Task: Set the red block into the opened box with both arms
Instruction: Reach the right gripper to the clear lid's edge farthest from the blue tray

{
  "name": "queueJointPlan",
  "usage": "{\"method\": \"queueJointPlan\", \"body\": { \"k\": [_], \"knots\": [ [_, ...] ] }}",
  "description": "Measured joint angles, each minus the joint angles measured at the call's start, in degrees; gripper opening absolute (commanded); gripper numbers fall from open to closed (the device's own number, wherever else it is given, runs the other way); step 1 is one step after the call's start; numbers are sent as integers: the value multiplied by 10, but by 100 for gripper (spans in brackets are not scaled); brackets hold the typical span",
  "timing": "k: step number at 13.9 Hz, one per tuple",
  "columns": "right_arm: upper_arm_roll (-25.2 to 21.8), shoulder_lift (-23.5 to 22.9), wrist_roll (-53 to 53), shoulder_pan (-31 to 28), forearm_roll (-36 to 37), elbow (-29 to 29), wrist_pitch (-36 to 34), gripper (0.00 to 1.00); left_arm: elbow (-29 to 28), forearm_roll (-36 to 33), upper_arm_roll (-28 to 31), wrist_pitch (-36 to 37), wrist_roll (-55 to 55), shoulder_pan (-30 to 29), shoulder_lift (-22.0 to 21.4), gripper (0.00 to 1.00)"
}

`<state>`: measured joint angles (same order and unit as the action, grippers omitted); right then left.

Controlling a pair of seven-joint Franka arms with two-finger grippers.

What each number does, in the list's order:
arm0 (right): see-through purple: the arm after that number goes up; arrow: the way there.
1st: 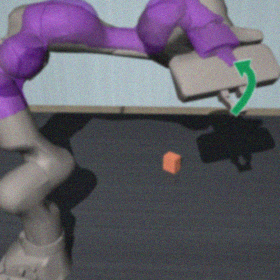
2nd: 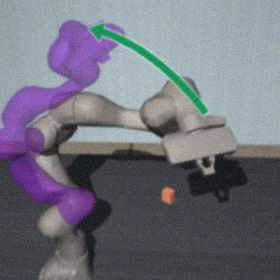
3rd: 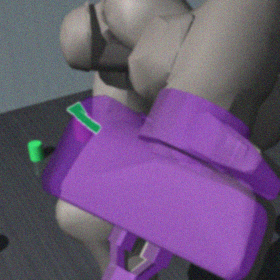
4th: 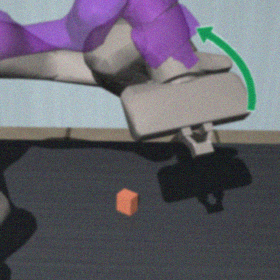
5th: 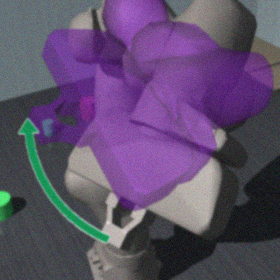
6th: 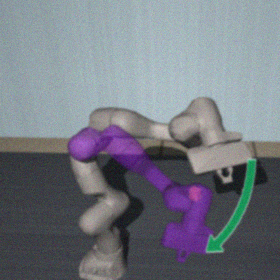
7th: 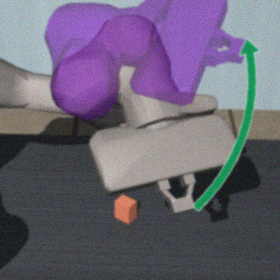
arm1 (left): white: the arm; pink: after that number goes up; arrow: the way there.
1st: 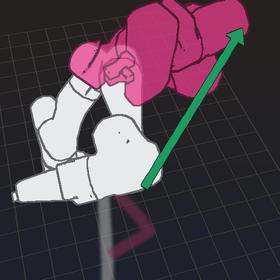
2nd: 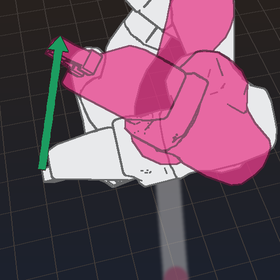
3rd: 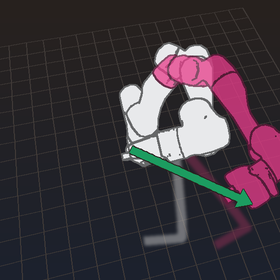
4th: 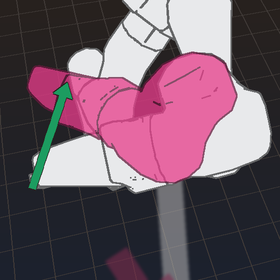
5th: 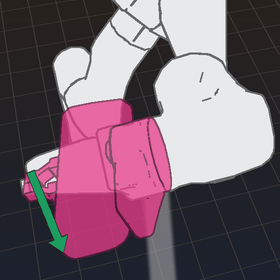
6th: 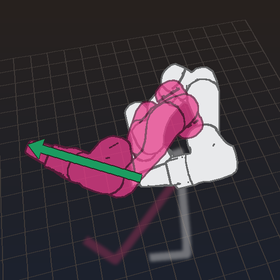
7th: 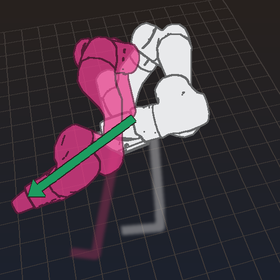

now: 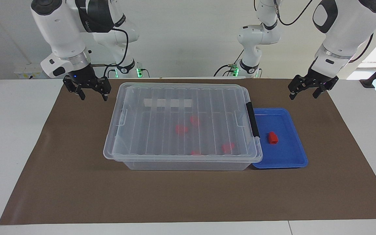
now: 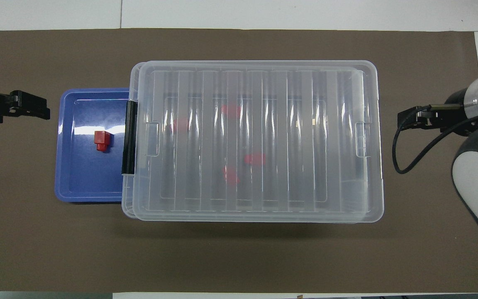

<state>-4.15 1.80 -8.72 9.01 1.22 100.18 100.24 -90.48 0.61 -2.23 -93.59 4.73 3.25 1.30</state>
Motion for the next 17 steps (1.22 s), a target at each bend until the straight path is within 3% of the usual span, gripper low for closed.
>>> {"method": "queueJointPlan", "body": {
  "k": [6, 17],
  "knots": [
    [11, -36, 0, 7, -1, 60, 83, 89, 0, 0, 0, 0, 0, 0, 0, 100],
    [11, -32, 0, 7, -1, 122, 124, 91, 0, 0, 0, 0, 0, 0, 0, 100]
  ]
}}
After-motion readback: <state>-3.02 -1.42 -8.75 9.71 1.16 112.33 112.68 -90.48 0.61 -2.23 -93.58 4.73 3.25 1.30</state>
